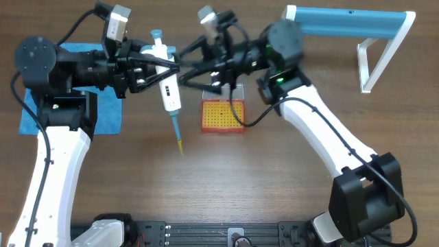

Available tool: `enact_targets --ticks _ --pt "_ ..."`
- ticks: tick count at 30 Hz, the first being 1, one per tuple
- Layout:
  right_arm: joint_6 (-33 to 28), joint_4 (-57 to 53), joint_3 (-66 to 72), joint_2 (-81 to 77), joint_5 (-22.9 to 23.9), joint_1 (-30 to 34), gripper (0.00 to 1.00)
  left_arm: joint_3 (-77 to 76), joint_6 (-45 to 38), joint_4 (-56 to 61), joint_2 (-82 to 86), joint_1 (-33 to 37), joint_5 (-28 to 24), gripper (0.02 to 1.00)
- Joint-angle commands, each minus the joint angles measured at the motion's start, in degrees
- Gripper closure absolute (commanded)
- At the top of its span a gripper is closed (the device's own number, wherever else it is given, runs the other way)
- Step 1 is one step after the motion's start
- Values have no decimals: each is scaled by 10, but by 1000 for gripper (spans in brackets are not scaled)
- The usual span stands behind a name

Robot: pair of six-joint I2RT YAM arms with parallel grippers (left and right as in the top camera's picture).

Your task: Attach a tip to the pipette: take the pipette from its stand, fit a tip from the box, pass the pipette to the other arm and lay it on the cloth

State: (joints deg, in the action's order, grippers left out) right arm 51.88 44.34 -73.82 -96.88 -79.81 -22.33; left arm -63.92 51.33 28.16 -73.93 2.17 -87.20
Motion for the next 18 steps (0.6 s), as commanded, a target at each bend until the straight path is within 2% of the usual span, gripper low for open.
enact_targets --ticks 1,4,10,13,18 --pt "101 71 1 8 -59 73 242 -16 9 4 13 38 -3 993" --pt "145 116 1 19 -89 120 242 -16 8 4 13 72 15 993" --pt "150 122 1 42 -92 186 242 -16 6 4 13 151 57 993" --pt "150 122 1 43 -90 196 244 -16 4 3 13 189 75 993" --pt "150 122 1 43 -90 197 240 -16 -39 -31 13 258 151 993"
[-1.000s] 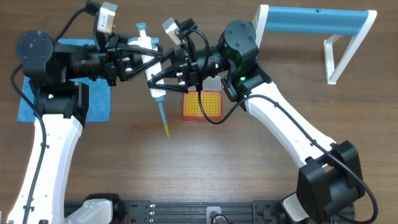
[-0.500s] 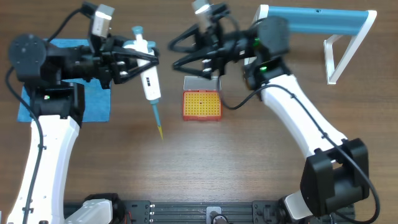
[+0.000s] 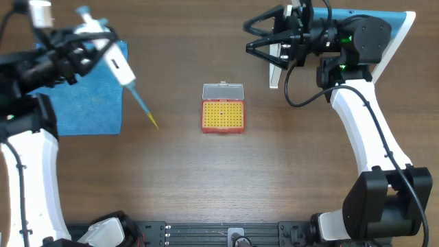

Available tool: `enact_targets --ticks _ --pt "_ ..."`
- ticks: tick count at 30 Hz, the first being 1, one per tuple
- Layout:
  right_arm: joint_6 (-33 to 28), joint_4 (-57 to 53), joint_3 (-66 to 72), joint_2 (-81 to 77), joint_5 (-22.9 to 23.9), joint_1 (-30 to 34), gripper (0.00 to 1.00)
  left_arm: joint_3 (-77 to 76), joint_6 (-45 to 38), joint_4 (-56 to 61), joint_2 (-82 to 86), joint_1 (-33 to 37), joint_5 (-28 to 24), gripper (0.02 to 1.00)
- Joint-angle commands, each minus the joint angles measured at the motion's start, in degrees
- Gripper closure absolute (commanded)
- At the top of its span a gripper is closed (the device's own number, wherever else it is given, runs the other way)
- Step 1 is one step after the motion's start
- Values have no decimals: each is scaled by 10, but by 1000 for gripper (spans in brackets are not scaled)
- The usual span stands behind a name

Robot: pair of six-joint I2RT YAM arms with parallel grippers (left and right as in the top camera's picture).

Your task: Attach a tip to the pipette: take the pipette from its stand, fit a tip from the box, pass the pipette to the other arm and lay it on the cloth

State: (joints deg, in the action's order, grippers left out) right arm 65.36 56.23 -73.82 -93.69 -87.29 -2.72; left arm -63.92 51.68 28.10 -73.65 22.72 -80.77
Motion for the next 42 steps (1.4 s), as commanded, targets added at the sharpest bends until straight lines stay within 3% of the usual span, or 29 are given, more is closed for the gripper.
enact_targets --ticks 1,4,6,13,16,22,26,30,32,42 --pt "15 3 1 11 -11 1 242 -16 -76 -65 10 66 116 996" --pt "15 2 1 11 8 1 242 -16 -183 -204 10 81 245 993" --pt "15 -2 1 11 14 1 242 -16 -278 -310 9 75 365 991" --pt "15 -50 1 11 14 1 242 -17 -382 -446 8 78 530 993" --pt "14 -52 2 11 31 1 242 -32 -397 -489 2 78 572 993" --pt "1 -52 2 1 74 1 242 -189 -476 -695 -107 77 624 993" --pt "1 -52 2 -14 74 -3 240 -319 -492 -797 -210 77 632 993" --pt "2 -52 2 -30 74 -10 240 -436 -518 -897 -330 71 686 993" --pt "2 -52 2 -35 74 -13 237 -470 -523 -921 -378 61 719 993" --pt "1 -97 2 -47 98 -21 240 -555 -535 -930 -532 20 764 993"
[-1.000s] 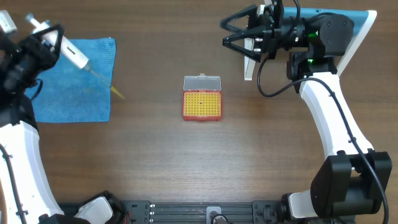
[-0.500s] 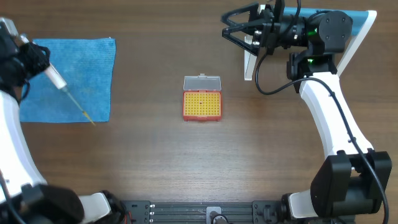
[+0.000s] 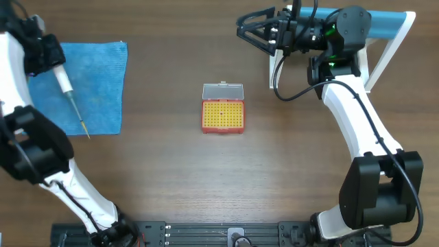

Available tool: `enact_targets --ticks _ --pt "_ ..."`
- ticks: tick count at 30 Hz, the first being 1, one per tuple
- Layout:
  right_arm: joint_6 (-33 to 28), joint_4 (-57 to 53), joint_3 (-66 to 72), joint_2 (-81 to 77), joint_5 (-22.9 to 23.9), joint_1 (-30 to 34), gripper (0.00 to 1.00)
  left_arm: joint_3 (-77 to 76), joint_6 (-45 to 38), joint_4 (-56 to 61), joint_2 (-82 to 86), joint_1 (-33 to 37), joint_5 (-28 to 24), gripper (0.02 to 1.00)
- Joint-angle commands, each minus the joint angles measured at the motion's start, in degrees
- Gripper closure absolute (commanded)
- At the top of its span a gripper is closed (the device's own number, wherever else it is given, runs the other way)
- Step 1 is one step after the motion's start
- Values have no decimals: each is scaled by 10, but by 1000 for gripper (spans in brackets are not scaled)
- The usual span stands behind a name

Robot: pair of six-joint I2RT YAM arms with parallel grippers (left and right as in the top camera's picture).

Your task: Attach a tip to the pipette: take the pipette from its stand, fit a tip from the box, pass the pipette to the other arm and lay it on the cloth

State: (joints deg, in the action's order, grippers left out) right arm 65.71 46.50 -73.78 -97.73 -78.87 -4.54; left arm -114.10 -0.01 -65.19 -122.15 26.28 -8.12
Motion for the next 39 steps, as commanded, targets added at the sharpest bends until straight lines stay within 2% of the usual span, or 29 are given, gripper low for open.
enact_targets --ticks 1,13,17,29,39 --pt "-2 0 2 -7 14 -2 240 -61 -18 4 -58 -17 38 993" --pt "-2 0 2 -8 14 -7 237 -106 -3 20 -155 -50 63 993" --pt "-2 -3 2 -8 14 -17 240 -107 24 46 -166 -54 59 996" --pt "-4 -32 2 -8 14 -28 237 -107 26 92 -186 -54 62 989" --pt "-4 -32 2 -8 14 -28 240 -107 45 80 -209 -54 56 945"
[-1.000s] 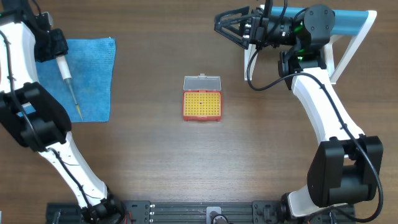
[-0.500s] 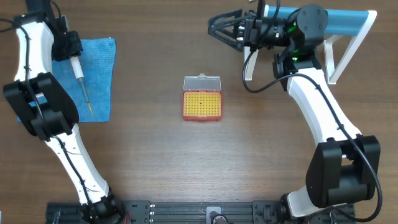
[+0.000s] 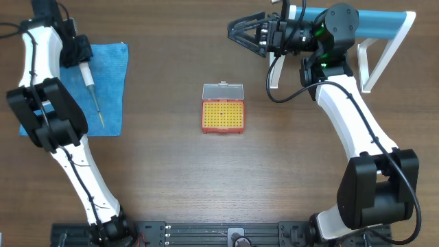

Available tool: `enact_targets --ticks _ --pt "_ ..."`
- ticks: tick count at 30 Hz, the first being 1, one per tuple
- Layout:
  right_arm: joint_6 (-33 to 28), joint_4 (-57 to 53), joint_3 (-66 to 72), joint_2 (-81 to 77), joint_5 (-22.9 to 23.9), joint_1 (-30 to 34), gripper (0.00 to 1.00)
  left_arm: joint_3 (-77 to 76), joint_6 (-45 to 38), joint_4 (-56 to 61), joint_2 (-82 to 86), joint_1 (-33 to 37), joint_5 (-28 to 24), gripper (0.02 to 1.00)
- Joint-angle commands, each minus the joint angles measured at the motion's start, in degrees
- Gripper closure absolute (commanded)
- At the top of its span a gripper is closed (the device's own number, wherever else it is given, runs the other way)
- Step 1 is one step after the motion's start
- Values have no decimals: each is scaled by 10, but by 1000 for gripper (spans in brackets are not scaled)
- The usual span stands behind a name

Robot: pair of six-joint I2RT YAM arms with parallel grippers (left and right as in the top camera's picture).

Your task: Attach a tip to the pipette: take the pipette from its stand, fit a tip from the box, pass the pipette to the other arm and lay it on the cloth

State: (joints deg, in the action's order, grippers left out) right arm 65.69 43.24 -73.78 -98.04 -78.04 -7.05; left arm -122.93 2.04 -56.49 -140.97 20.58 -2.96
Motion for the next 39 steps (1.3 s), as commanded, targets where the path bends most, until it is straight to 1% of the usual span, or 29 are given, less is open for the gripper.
enact_targets --ticks 1,7,11,16,19,20,21,22,23,24,25,26,28,30,32,34,35,36,39 --pt "-4 0 2 -5 5 -3 240 -19 28 -7 -21 3 4 945" --pt "-4 0 2 -5 5 -3 237 -19 36 -1 -21 3 4 943" --pt "-4 0 2 -5 5 -3 240 -19 35 5 -21 3 5 866" --pt "-4 0 2 -5 5 -3 237 -19 35 14 -21 3 13 855" --pt "-4 0 2 -5 5 -3 240 -19 35 27 -21 3 13 825" --pt "-4 1 2 -5 5 -3 237 -19 35 29 -21 3 13 779" --pt "-4 0 2 -5 5 -3 240 -19 35 29 -21 3 13 755" --pt "-4 1 2 -5 5 -3 240 -19 35 29 -21 3 13 551" --pt "-4 1 2 -5 5 -3 240 -19 35 28 -21 3 13 474" --pt "-4 1 2 -5 5 -3 240 -19 35 27 -21 3 13 467" --pt "-4 1 2 -5 5 -3 237 -19 35 25 -21 3 13 404" --pt "-4 1 2 -5 5 -3 240 -19 35 25 -21 3 13 373" --pt "-4 1 2 -5 5 -3 237 -19 35 23 -21 3 13 349" --pt "-4 1 2 -5 5 -3 237 -19 35 20 -21 3 13 305" --pt "-4 1 2 -5 5 -3 240 -19 35 13 -21 3 12 218" --pt "-4 1 2 -5 5 -3 240 -19 35 2 -21 3 8 156" --pt "-4 1 2 -5 5 -3 240 -19 35 -12 -18 3 8 91" --pt "-4 1 2 -5 5 -3 240 -19 34 -19 -16 3 8 47" --pt "-4 1 2 -5 5 -3 235 -19 30 -39 2 3 8 36"
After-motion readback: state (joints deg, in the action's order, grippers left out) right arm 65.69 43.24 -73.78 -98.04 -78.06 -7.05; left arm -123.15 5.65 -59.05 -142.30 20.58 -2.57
